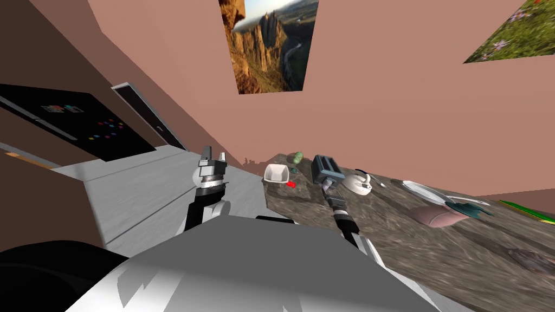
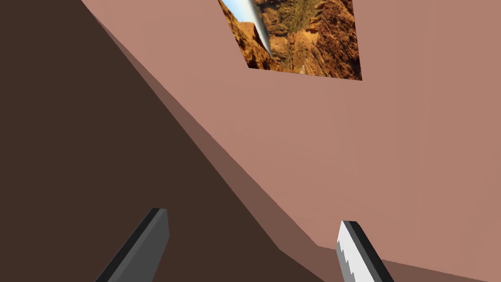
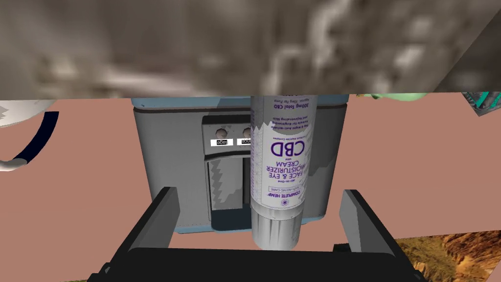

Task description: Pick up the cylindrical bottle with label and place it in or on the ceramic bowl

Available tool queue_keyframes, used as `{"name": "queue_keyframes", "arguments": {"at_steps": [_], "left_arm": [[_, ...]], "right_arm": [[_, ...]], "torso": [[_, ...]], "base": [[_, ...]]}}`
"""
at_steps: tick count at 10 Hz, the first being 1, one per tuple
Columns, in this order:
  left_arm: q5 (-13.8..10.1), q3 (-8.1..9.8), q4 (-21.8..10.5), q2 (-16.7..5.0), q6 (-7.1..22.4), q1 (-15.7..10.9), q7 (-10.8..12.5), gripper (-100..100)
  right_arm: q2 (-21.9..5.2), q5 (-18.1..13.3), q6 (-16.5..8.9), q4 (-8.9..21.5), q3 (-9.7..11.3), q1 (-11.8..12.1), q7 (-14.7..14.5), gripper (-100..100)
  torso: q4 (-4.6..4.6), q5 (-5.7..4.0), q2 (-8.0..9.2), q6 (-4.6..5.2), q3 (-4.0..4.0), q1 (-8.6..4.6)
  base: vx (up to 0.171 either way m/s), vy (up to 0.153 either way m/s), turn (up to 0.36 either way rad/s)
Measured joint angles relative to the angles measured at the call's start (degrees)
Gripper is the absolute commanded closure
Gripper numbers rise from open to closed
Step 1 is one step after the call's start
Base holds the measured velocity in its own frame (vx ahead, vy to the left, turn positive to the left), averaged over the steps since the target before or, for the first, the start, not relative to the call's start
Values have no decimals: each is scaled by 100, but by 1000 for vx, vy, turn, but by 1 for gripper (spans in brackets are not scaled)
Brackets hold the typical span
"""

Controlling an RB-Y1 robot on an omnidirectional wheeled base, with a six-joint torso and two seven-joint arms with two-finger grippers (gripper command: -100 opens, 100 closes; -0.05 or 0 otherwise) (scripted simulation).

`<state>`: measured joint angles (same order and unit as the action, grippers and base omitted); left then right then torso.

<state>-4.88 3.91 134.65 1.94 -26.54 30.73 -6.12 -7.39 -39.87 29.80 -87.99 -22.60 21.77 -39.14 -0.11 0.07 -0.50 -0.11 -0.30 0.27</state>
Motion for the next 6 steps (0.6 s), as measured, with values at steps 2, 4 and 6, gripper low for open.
{"name": "queue_keyframes", "arguments": {"at_steps": [2,4,6], "left_arm": [[0,0,0,0,0,0,0,0],[0,0,0,-1,0,-1,0,0],[0,1,0,-1,0,-1,0,0]], "right_arm": [[63,53,-173,68,-155,-117,-54,-100],[69,54,-193,69,-159,-122,-61,-100],[70,54,-193,69,-159,-122,-61,100]], "torso": [[0,2,0,-1,0,9],[3,-7,18,-1,10,-35],[4,-9,22,-1,12,-44]], "base": [[39,101,-59],[3,9,0],[0,0,0]]}}
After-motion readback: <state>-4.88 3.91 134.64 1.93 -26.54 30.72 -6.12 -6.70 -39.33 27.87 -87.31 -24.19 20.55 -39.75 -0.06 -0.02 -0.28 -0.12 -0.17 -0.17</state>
